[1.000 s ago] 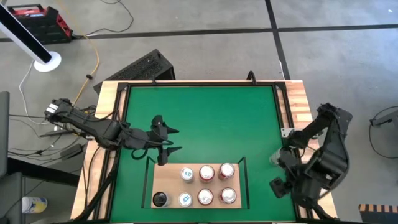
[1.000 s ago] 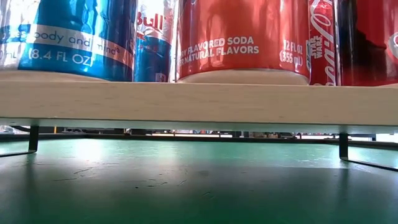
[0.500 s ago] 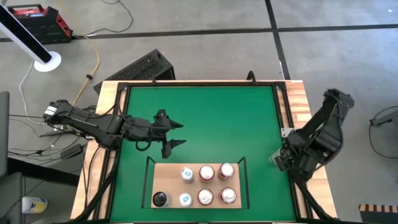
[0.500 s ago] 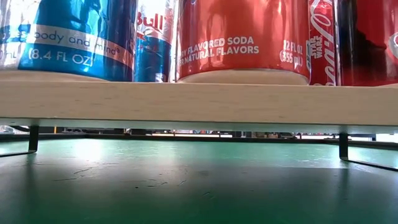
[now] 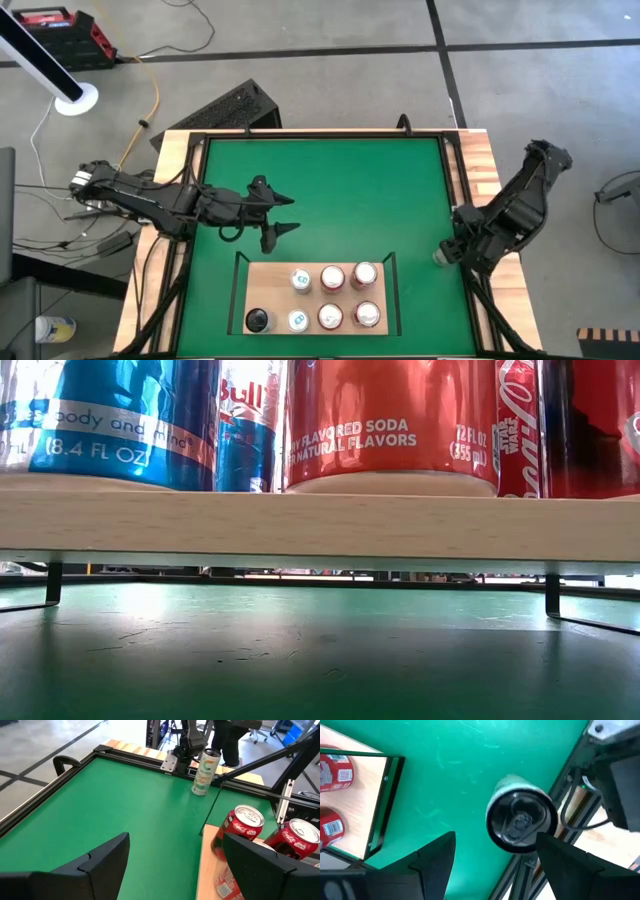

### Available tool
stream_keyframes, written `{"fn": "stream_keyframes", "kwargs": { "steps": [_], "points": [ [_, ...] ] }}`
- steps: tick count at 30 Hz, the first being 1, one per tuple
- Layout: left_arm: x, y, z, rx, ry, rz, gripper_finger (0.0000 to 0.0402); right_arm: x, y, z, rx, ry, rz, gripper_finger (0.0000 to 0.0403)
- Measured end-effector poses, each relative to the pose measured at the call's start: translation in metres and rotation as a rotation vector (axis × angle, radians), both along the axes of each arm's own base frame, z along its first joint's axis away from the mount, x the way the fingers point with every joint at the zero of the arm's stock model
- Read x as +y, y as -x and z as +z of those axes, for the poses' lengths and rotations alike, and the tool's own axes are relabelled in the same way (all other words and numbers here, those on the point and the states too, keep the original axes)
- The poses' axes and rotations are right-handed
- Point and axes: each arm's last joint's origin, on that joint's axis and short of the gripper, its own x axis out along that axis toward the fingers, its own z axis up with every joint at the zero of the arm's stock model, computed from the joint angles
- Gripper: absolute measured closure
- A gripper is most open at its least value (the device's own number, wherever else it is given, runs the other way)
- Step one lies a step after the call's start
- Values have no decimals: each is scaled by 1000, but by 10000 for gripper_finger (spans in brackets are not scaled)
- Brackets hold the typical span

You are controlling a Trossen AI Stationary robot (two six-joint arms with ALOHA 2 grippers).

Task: Place canned beverage on shelf
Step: Put the white soda can on the shelf aligned with the other white soda can

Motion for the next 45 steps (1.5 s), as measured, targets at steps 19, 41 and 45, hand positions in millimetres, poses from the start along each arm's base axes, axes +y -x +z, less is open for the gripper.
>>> {"fn": "stream_keyframes", "kwargs": {
  "steps": [19,41,45],
  "points": [
    [0,0,0,5,-1,1,100,-16,-11,1,32,-23,58,54],
    [0,1,-3,36,-6,-5,100,-16,-9,-33,178,-11,87,55],
    [0,1,-3,34,1,-3,100,-16,-10,-34,174,-14,79,78]
  ]
}}
